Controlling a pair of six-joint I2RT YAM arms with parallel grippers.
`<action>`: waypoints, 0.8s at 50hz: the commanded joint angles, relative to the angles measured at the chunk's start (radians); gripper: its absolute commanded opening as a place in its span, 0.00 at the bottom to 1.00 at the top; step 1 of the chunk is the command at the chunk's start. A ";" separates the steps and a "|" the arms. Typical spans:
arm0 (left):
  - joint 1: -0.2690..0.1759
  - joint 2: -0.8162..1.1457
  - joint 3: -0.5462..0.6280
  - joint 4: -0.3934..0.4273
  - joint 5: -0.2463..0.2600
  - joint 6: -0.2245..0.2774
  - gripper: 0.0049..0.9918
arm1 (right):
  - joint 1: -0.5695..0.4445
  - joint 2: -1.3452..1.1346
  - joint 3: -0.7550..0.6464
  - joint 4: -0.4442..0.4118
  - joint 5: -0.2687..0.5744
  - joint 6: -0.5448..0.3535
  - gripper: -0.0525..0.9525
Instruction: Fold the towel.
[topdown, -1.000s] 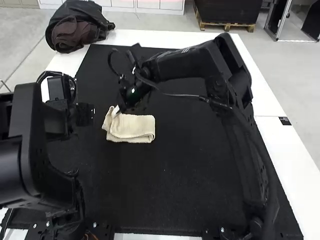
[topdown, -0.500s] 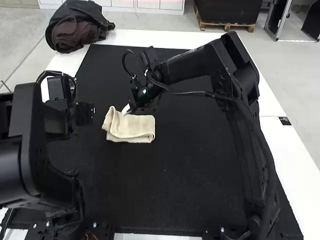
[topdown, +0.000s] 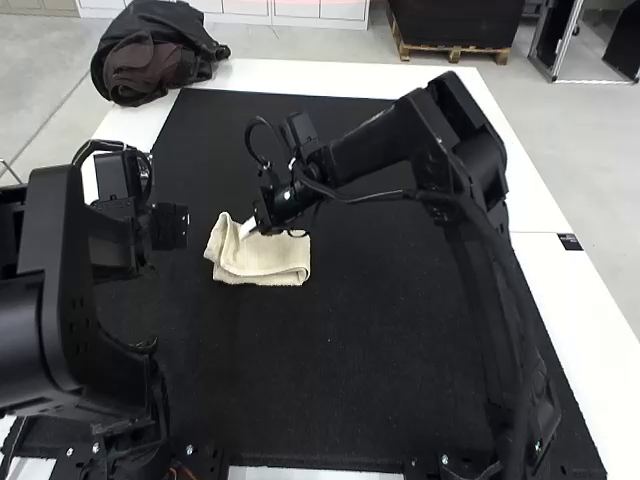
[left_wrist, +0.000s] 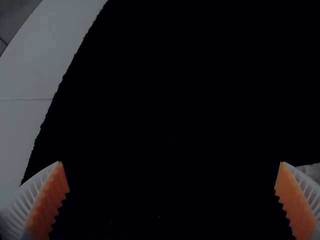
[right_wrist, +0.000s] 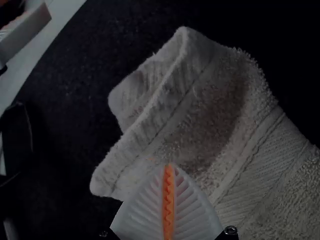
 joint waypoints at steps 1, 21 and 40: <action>0.008 0.002 0.027 0.014 0.000 0.002 0.98 | 0.007 0.016 0.005 0.022 -0.036 0.016 0.03; 0.003 0.011 0.032 0.028 0.000 -0.003 0.98 | 0.010 0.040 0.032 0.062 -0.048 0.051 0.03; 0.005 0.023 0.036 0.027 0.000 -0.008 0.98 | 0.020 0.080 0.091 0.062 -0.056 0.070 0.03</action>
